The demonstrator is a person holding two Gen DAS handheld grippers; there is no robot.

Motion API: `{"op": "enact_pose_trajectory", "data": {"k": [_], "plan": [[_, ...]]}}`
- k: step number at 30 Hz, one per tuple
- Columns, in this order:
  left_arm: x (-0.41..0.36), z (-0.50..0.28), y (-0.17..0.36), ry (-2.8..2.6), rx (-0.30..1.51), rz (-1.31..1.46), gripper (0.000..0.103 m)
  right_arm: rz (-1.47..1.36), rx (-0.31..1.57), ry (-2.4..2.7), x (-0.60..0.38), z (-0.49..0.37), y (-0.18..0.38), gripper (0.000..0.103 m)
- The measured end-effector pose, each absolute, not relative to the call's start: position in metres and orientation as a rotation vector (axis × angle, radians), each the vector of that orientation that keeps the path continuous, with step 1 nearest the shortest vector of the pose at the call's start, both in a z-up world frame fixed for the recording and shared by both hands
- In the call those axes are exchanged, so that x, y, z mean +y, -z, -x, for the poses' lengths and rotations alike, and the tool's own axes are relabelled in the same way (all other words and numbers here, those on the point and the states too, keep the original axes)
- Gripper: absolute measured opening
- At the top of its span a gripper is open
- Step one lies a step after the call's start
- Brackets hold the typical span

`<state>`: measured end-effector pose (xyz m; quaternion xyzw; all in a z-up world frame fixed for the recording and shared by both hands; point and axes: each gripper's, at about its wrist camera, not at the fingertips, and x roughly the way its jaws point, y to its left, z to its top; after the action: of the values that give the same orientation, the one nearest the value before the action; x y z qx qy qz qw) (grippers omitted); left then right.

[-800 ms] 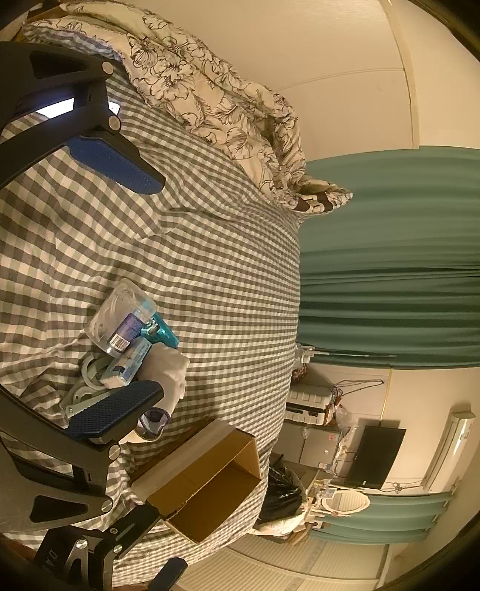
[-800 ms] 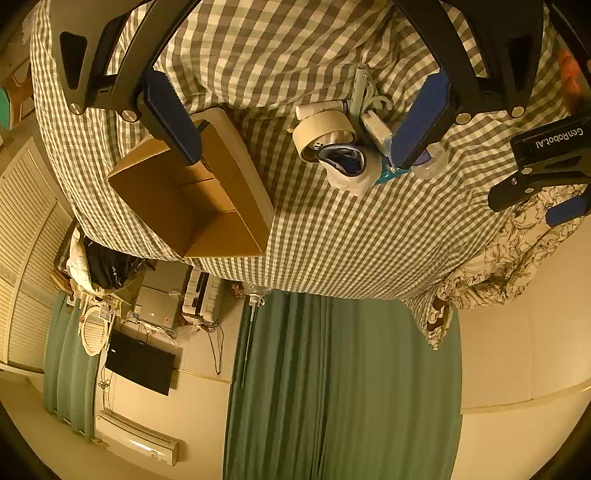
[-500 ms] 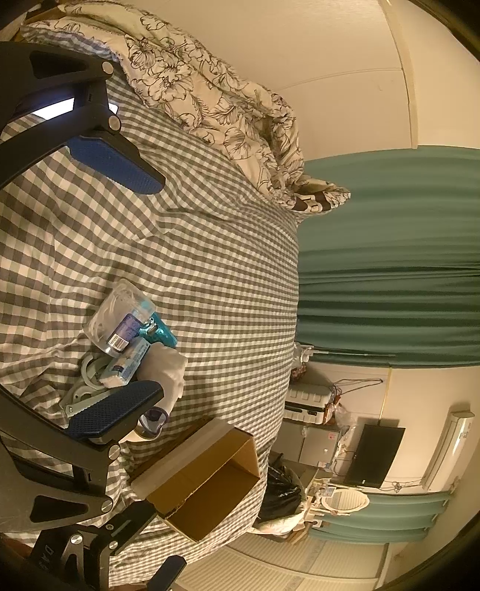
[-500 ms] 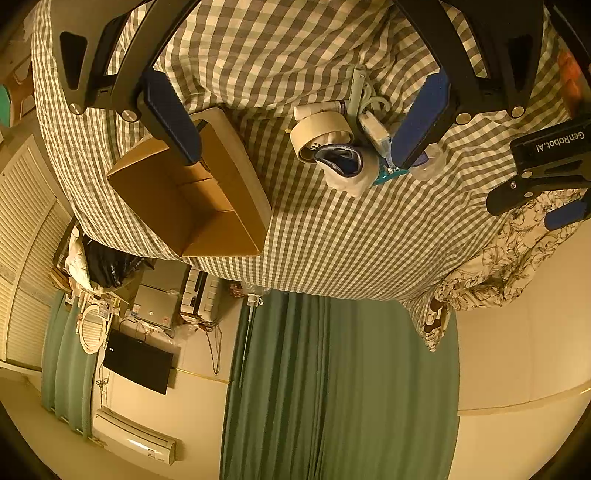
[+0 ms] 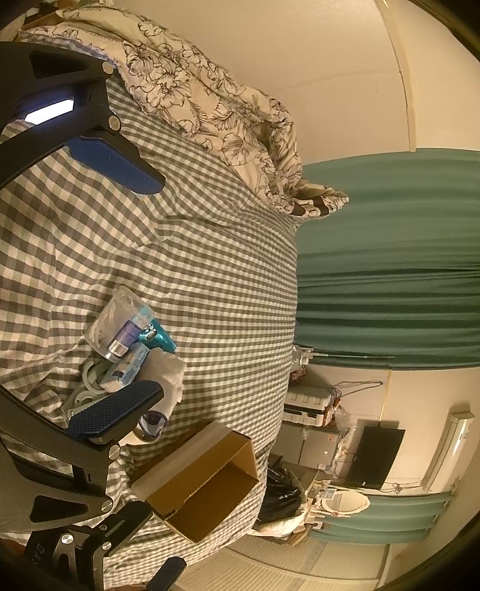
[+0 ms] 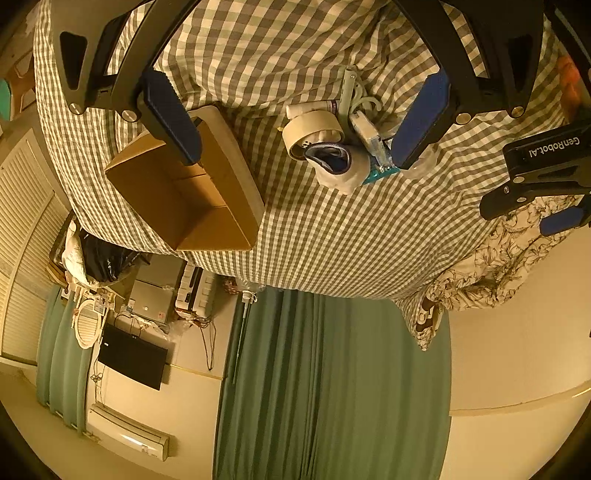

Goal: Organize objects
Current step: 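Move both tools toward the pile of items beside the cardboard box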

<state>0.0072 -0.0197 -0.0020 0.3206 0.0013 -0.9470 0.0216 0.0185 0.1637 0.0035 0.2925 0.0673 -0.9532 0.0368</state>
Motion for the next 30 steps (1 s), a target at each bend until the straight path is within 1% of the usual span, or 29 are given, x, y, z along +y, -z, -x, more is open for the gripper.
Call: {"op": "enact_pose_trajectory", "data": {"k": [14,21,27,30], "plan": [[-0.025,0.006,0.03,2.886,-0.02,-1.096,0.103,-0.997,0.228,2.875,0.154,-0.005,0.017,0.103],[-0.029,0.021,0.058,2.824,-0.03,-1.205,0.103,-1.139,0.205,2.782,0.147,0.015,0.048,0.102],[-0.031,0.036,0.088,2.765,-0.062,-1.308,0.103,-1.324,0.16,2.652,0.14,0.04,0.082,0.095],[-0.033,0.042,0.098,2.743,-0.061,-1.362,0.103,-1.441,0.127,2.574,0.138,0.054,0.103,0.088]]}}
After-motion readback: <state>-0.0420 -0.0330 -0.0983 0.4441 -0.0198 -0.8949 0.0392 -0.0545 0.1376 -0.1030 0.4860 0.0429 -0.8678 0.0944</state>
